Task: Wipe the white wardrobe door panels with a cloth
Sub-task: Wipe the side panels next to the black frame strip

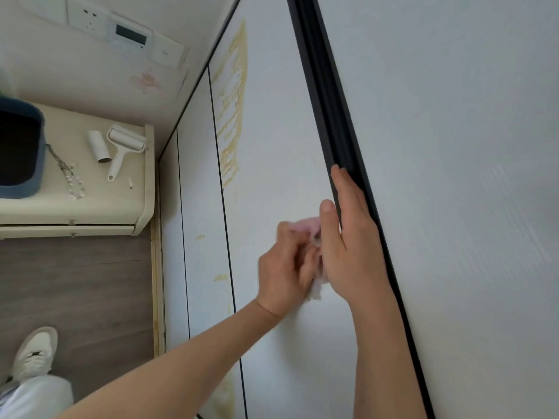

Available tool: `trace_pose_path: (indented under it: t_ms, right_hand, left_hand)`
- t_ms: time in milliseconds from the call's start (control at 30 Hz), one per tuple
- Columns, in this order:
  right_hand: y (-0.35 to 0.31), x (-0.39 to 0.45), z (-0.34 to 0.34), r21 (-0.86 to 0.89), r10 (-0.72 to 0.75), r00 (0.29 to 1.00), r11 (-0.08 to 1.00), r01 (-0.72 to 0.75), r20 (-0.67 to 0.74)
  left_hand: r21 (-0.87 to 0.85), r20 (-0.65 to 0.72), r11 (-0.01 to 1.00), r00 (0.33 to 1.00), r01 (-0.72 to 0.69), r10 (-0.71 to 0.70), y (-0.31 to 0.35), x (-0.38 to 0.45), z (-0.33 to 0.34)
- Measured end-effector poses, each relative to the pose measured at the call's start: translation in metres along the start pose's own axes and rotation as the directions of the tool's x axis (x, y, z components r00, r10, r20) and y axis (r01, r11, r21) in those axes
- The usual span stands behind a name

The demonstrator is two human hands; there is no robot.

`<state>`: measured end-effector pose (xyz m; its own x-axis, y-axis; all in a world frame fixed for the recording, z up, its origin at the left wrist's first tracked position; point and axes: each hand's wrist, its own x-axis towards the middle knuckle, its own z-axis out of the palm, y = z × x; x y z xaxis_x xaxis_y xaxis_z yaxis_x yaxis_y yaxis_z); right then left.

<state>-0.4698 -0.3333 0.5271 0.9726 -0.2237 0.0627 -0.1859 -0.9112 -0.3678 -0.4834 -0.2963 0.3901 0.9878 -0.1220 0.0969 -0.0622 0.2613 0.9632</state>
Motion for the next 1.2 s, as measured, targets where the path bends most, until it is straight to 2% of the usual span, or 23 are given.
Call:
trace_pose_path:
  t_ms: [33,67,133,167,200,233,267,367,433,500,533,600,667,700,733,767,800,900,967,1033,1067,1133,1200]
  right_hand:
    - [0.001,-0.001,-0.001,0.003,0.001,1.0,1.0,-0.001,-0.001]
    - [0.001,-0.002,-0.001,0.011,0.003,1.0,1.0,-0.003,-0.002]
    - [0.001,-0.005,-0.001,0.048,0.009,1.0,0.999,-0.01,0.006]
    - [0.0,-0.005,-0.001,0.068,0.009,1.0,0.998,-0.01,0.007]
    - [0.0,-0.006,-0.001,0.08,0.007,1.0,0.997,-0.007,0.004]
    - [0.0,-0.005,-0.002,0.081,0.005,1.0,0.997,-0.005,-0.001]
    - [0.0,-0.003,-0.001,0.073,0.007,1.0,0.997,-0.007,0.001]
    - [-0.002,-0.001,-0.001,0.069,0.029,1.0,0.997,-0.029,0.01]
    - [-0.006,0.001,-0.001,0.089,0.041,0.999,0.995,-0.042,0.02]
    - [-0.007,-0.001,-0.003,0.101,0.038,0.999,0.994,-0.041,0.029]
    - [-0.007,-0.002,-0.004,0.098,0.032,0.999,0.995,-0.035,0.03]
    - [-0.008,-0.001,-0.004,0.076,0.023,0.999,0.997,-0.024,0.022]
    - [-0.008,-0.002,-0.004,0.066,0.014,1.0,0.998,-0.015,0.018]
    - [-0.007,-0.002,-0.003,0.064,0.008,1.0,0.998,-0.009,0.014]
    - [-0.005,-0.001,-0.002,0.062,0.009,1.0,0.998,-0.01,0.014]
    - [-0.003,-0.002,-0.002,0.057,0.011,1.0,0.998,-0.012,0.028]
    - [-0.002,-0.002,-0.001,0.048,0.012,0.999,0.999,-0.014,0.029]
    - [-0.004,0.0,-0.001,0.062,0.017,1.0,0.998,-0.018,0.017]
    - [-0.005,0.001,0.0,0.069,0.029,0.999,0.997,-0.03,0.016]
    - [-0.005,0.001,-0.001,0.072,0.035,0.999,0.997,-0.037,0.021]
    - [-0.004,0.001,-0.001,0.053,0.029,0.999,0.998,-0.031,0.03]
    - [-0.002,0.001,-0.001,0.018,0.015,0.999,1.0,-0.015,0.051]
    - [-0.002,0.0,-0.001,0.011,0.016,0.998,1.0,-0.017,0.055]
  left_hand:
    - [-0.024,-0.056,0.992,0.99,0.125,-0.126,-0.025,0.001,-0.008]
    - [-0.001,-0.119,0.954,0.947,0.3,-0.298,-0.05,0.002,-0.018]
    - [0.066,-0.228,0.765,0.756,0.641,-0.614,-0.085,0.003,-0.036]
    - [0.057,-0.251,0.69,0.679,0.722,-0.69,-0.089,0.006,-0.039]
    - [0.033,-0.241,0.662,0.649,0.748,-0.721,-0.085,0.009,-0.038]
    - [0.013,-0.22,0.683,0.668,0.731,-0.711,-0.072,0.013,-0.033]
    - [-0.008,-0.197,0.736,0.721,0.677,-0.665,-0.053,0.017,-0.028]
    - [0.013,-0.036,0.945,0.945,0.327,-0.326,0.021,0.028,-0.006]
    - [-0.026,0.088,0.992,0.989,0.119,-0.117,0.058,0.04,-0.001]
    - [0.042,0.091,0.999,0.996,-0.009,0.005,0.058,0.047,-0.001]
    - [0.091,0.057,0.996,0.998,-0.008,0.003,0.038,0.046,-0.004]
    - [0.165,-0.07,0.96,0.973,0.227,-0.218,-0.013,0.044,-0.015]
    - [0.207,-0.195,0.808,0.833,0.551,-0.518,-0.049,0.042,-0.029]
    - [0.208,-0.228,0.722,0.751,0.66,-0.62,-0.057,0.042,-0.033]
    - [0.204,-0.251,0.676,0.705,0.708,-0.663,-0.058,0.042,-0.032]
    - [0.173,-0.262,0.677,0.696,0.715,-0.668,-0.046,0.04,-0.028]
    - [0.13,-0.251,0.717,0.722,0.685,-0.645,-0.029,0.037,-0.023]
    - [0.011,-0.053,0.916,0.915,0.401,-0.4,0.048,0.026,-0.003]
    - [0.057,0.055,0.983,0.983,0.174,-0.177,0.068,0.028,0.001]
    - [0.179,0.102,0.981,0.991,0.069,-0.088,0.049,0.036,-0.004]
    - [0.209,0.056,0.973,0.992,0.101,-0.115,0.026,0.038,-0.01]
    - [0.234,-0.109,0.91,0.94,0.341,-0.324,-0.021,0.036,-0.024]
    - [0.203,-0.221,0.757,0.782,0.621,-0.583,-0.057,0.033,-0.038]
